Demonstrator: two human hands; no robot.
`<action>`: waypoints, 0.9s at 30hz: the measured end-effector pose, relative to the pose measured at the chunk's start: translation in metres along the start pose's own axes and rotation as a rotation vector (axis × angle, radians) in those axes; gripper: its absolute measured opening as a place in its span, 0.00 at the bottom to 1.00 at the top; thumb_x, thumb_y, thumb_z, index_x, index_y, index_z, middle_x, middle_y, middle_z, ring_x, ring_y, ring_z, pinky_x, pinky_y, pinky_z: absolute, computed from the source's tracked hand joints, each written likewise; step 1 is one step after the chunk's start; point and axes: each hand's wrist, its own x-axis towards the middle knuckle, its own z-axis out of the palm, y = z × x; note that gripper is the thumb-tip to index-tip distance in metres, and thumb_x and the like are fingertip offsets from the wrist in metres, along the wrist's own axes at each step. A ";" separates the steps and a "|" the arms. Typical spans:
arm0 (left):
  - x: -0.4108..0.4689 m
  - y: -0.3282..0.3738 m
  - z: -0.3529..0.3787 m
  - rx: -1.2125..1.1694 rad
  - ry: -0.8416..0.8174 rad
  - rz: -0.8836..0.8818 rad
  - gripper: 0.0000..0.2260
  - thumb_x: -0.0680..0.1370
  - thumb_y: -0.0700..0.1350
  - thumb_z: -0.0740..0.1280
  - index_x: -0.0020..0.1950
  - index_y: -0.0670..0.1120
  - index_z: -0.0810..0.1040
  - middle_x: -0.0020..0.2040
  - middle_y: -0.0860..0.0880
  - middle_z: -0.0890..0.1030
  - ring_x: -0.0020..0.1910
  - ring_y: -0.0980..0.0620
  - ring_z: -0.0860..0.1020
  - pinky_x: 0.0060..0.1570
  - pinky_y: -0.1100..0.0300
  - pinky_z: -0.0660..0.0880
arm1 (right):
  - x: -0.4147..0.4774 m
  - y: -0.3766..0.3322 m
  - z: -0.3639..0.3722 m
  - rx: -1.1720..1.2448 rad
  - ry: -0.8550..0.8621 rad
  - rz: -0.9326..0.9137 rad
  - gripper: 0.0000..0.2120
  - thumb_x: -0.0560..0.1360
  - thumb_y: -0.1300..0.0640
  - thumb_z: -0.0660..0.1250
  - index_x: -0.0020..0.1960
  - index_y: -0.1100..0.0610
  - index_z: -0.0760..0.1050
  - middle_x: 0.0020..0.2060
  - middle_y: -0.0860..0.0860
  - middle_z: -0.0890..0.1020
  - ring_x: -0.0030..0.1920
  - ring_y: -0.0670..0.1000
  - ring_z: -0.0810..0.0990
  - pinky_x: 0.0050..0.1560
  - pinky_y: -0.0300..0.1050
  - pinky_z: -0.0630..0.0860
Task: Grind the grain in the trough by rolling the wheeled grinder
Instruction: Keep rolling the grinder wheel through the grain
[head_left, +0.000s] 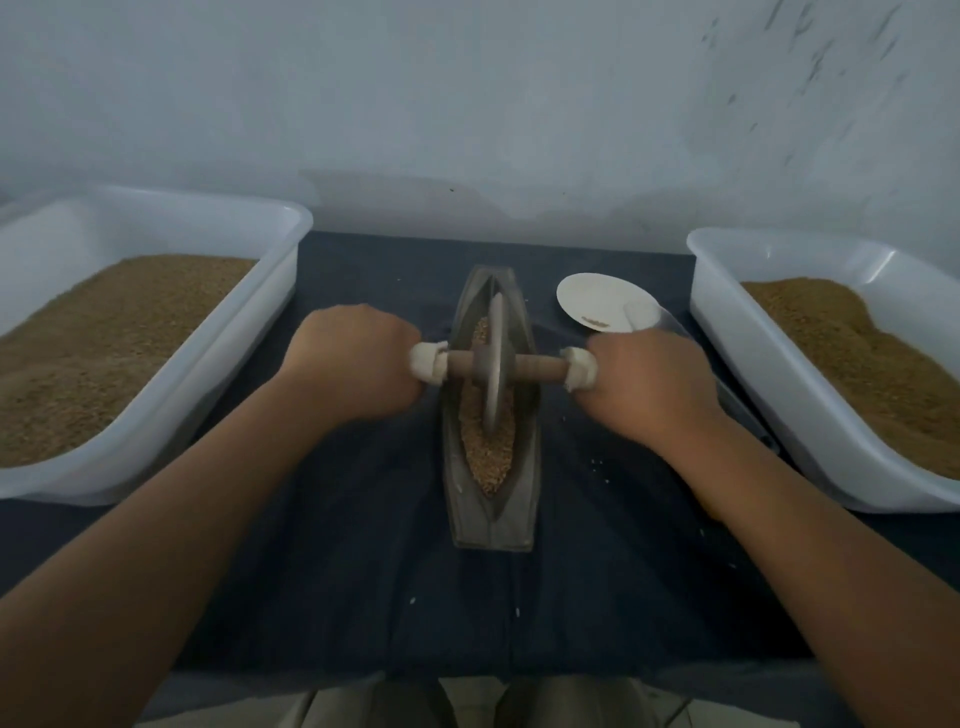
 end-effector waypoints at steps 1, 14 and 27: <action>-0.014 0.000 0.000 0.004 0.021 0.016 0.18 0.73 0.66 0.57 0.35 0.54 0.73 0.31 0.56 0.74 0.30 0.53 0.73 0.31 0.58 0.67 | -0.013 0.002 -0.006 0.022 0.026 -0.044 0.26 0.75 0.31 0.50 0.33 0.49 0.69 0.25 0.44 0.69 0.25 0.51 0.68 0.28 0.41 0.64; 0.043 0.003 -0.005 -0.045 -0.017 -0.088 0.16 0.72 0.63 0.63 0.37 0.52 0.76 0.37 0.53 0.78 0.38 0.45 0.79 0.38 0.55 0.72 | 0.050 0.000 0.019 -0.042 0.056 0.074 0.24 0.80 0.37 0.55 0.37 0.55 0.72 0.28 0.49 0.72 0.32 0.57 0.75 0.35 0.46 0.73; -0.002 0.002 0.003 0.033 0.057 -0.033 0.15 0.74 0.62 0.64 0.34 0.54 0.71 0.32 0.55 0.74 0.29 0.52 0.71 0.30 0.60 0.63 | 0.002 0.001 0.008 -0.052 0.096 -0.018 0.21 0.78 0.37 0.57 0.34 0.51 0.68 0.24 0.43 0.64 0.26 0.53 0.66 0.29 0.39 0.53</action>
